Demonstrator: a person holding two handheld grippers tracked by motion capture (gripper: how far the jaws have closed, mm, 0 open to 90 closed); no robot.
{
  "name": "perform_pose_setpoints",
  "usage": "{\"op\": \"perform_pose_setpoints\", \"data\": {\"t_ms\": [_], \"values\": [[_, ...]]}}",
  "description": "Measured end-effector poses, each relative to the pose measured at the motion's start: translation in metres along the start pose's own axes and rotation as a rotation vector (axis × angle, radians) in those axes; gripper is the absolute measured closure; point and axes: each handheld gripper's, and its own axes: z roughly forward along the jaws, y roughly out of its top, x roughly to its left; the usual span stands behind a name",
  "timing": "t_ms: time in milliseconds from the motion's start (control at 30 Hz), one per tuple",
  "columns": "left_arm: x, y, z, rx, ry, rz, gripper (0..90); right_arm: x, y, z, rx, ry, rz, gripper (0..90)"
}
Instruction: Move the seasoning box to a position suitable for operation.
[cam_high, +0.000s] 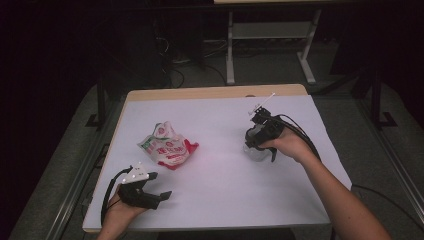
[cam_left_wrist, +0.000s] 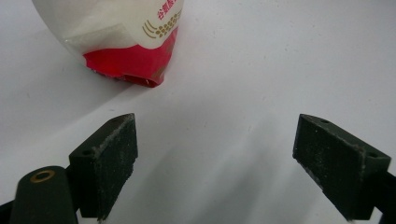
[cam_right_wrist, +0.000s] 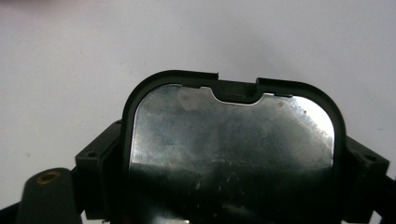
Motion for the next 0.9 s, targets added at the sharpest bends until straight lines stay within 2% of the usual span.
{"op": "perform_pose_setpoints", "data": {"t_ms": [267, 300, 367, 400, 467, 500, 567, 600, 700, 767, 800, 900], "values": [[-0.003, 0.001, 0.001, -0.005, -0.006, 0.003, 13.6, 0.016, -0.009, -0.006, -0.016, 0.044, -0.039, 15.1], [-0.003, 0.002, 0.001, -0.001, -0.008, 0.011, 13.6, 0.025, -0.011, -0.007, -0.011, 0.055, -0.071, 15.1], [-0.005, 0.002, 0.002, -0.007, -0.008, 0.003, 13.6, 0.028, -0.012, -0.007, -0.013, 0.060, -0.080, 15.1], [-0.005, 0.002, 0.003, -0.008, -0.013, -0.004, 13.6, 0.036, -0.013, -0.008, -0.016, 0.074, -0.102, 15.2], [-0.006, 0.002, 0.003, -0.006, -0.014, -0.001, 13.6, 0.040, -0.014, -0.008, -0.017, 0.079, -0.118, 15.2], [-0.006, 0.002, 0.003, -0.006, -0.015, 0.000, 13.6, 0.048, -0.016, -0.008, -0.018, 0.096, -0.152, 15.2], [-0.006, 0.002, 0.003, -0.007, -0.015, -0.001, 13.6, 0.052, -0.016, -0.007, -0.016, 0.102, -0.162, 15.1], [-0.007, 0.003, 0.003, -0.005, -0.017, 0.001, 13.6, 0.060, -0.017, -0.006, -0.015, 0.113, -0.184, 15.1], [-0.007, 0.003, 0.003, -0.006, -0.019, 0.004, 13.6, 0.071, -0.018, -0.003, -0.006, 0.117, -0.227, 15.1], [-0.008, 0.003, 0.003, -0.006, -0.021, 0.003, 13.6, 0.075, -0.018, -0.002, -0.005, 0.121, -0.236, 15.2], [-0.008, 0.003, 0.004, -0.007, -0.022, 0.004, 13.6, 0.084, -0.018, 0.000, 0.001, 0.136, -0.260, 15.1], [-0.008, 0.003, 0.004, -0.006, -0.023, 0.007, 13.6, 0.095, -0.018, 0.005, 0.010, 0.147, -0.290, 15.1]]}}
